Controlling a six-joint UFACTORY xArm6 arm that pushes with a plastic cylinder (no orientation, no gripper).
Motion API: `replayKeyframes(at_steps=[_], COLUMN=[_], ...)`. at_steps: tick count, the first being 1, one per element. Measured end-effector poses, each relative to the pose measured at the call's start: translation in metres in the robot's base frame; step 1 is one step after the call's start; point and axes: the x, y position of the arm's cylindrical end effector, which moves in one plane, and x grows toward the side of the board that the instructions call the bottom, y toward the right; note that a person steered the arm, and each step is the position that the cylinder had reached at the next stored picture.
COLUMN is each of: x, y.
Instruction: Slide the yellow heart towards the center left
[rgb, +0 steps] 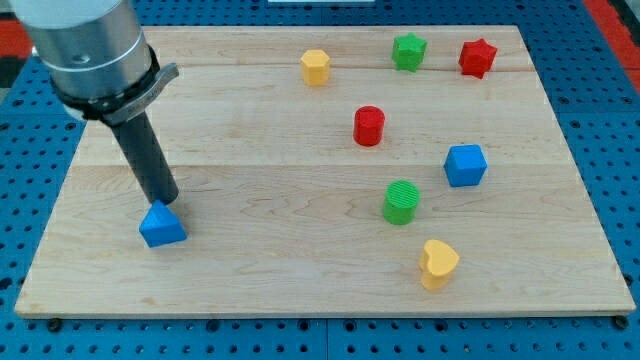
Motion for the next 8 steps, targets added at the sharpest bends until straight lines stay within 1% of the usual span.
replayKeyframes(at_steps=[1, 2, 3, 4, 5, 6, 8], x=[0.007, 0.013, 0.014, 0.051, 0.097, 0.119, 0.116], y=[0.0, 0.029, 0.073, 0.108, 0.167, 0.256, 0.363])
